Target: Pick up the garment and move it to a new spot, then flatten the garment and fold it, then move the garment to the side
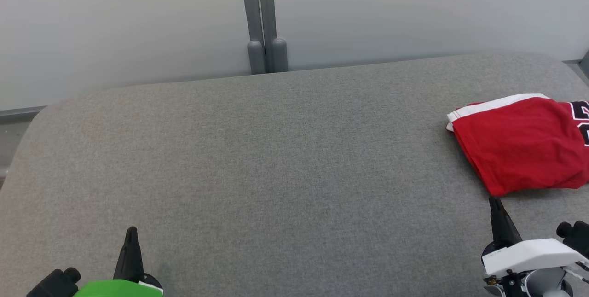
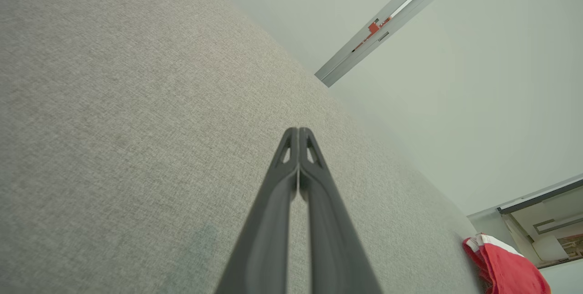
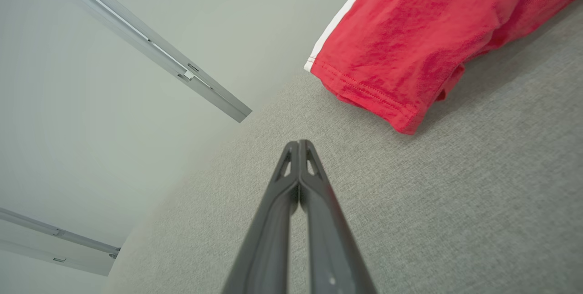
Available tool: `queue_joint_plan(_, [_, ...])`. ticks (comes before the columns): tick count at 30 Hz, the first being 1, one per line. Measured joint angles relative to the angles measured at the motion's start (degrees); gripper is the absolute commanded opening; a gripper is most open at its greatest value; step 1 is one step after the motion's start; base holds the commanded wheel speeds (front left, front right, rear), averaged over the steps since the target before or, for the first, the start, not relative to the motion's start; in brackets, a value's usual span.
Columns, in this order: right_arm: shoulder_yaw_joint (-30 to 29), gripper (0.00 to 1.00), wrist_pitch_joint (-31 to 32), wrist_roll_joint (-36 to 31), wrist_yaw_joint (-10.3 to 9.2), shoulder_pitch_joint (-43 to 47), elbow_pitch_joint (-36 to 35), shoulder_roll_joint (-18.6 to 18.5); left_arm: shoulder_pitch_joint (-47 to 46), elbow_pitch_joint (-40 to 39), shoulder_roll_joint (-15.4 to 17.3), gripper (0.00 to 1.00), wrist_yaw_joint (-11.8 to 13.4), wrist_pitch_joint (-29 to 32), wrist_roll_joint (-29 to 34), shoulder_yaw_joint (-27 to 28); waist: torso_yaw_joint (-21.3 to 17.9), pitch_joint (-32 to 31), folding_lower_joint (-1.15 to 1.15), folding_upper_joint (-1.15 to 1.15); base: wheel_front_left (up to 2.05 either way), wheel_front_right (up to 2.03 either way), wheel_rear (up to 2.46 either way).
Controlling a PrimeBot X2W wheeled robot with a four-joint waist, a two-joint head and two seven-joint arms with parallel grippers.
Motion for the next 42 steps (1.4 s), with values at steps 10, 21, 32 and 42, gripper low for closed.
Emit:
queue_joint_plan(10, [-0.31, 0.0, 1.82, 7.38, -0.01, -1.12, 0.02, 0.33, -1.62, 0.3, 0.0, 0.0, -0.49, 1.89, -7.03, 0.68, 0.09, 0.19, 0.0, 0.0, 0.0, 0.0, 0.0])
queue_joint_plan(21, [-0.6, 0.0, 3.64, 14.75, -0.01, -2.25, 0.05, 0.68, -3.14, 0.66, 0.0, 0.0, -0.89, 3.69, -14.02, 1.27, 0.18, 0.39, 0.0, 0.0, 0.0, 0.0, 0.0])
queue_joint_plan(32, [-0.89, 0.0, 5.25, 21.32, -0.01, -3.09, 0.09, 0.94, -4.54, 0.91, 0.01, 0.0, -1.26, 5.3, -20.39, 1.8, 0.27, 0.59, 0.0, 0.0, 0.0, 0.0, 0.0])
queue_joint_plan(42, [-1.13, 0.0, 6.59, 26.85, -0.01, -3.81, 0.11, 1.16, -5.72, 1.1, 0.02, 0.0, -1.62, 6.67, -25.65, 2.33, 0.36, 0.78, 0.0, 0.0, 0.0, 0.0, 0.0])
